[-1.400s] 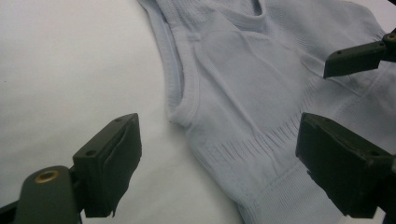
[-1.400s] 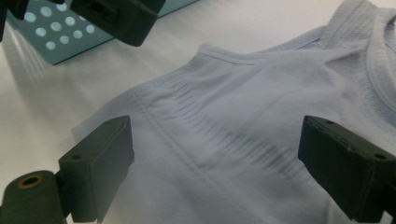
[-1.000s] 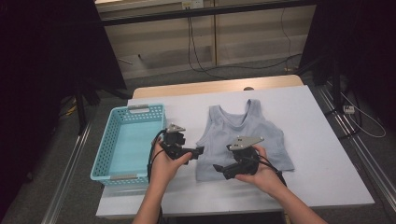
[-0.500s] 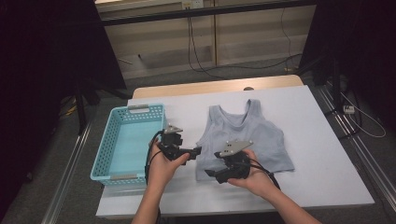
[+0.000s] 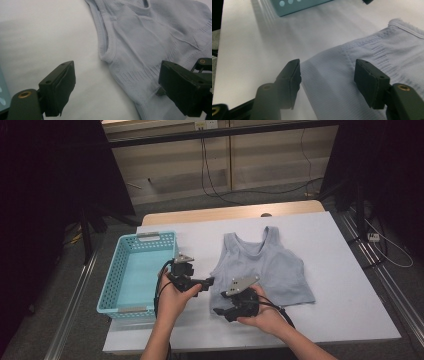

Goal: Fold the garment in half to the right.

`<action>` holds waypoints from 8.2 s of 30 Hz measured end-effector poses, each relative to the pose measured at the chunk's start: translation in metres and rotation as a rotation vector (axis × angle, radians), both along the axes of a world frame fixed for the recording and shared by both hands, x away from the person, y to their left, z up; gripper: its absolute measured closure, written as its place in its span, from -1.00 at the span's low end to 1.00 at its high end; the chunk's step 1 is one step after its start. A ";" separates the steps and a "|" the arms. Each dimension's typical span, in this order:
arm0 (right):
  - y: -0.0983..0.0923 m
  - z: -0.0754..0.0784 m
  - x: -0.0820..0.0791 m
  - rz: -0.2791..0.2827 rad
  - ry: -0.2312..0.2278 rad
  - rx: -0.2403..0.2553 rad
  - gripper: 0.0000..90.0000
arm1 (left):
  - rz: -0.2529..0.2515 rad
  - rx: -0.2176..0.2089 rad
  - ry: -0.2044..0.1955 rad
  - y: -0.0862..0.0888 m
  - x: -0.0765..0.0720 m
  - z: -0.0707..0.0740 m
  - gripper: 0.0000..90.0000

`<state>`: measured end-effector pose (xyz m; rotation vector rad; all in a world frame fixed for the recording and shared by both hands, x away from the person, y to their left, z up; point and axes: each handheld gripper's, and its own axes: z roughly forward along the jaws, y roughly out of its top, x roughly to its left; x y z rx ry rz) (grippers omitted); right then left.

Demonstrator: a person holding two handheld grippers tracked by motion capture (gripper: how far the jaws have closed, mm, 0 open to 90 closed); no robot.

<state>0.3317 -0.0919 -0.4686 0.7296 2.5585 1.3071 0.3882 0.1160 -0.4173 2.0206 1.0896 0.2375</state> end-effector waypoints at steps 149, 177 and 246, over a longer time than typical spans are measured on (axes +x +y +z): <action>0.000 0.021 -0.029 0.052 -0.001 0.077 0.89 | 0.111 0.028 0.018 -0.059 0.121 -0.048 -0.01; 0.006 0.020 -0.032 0.057 -0.021 0.061 0.88 | 0.162 -0.070 0.168 -0.046 0.121 -0.017 0.84; 0.031 0.035 -0.033 0.089 -0.052 0.119 0.88 | 0.238 0.032 0.144 -0.012 0.117 0.021 0.84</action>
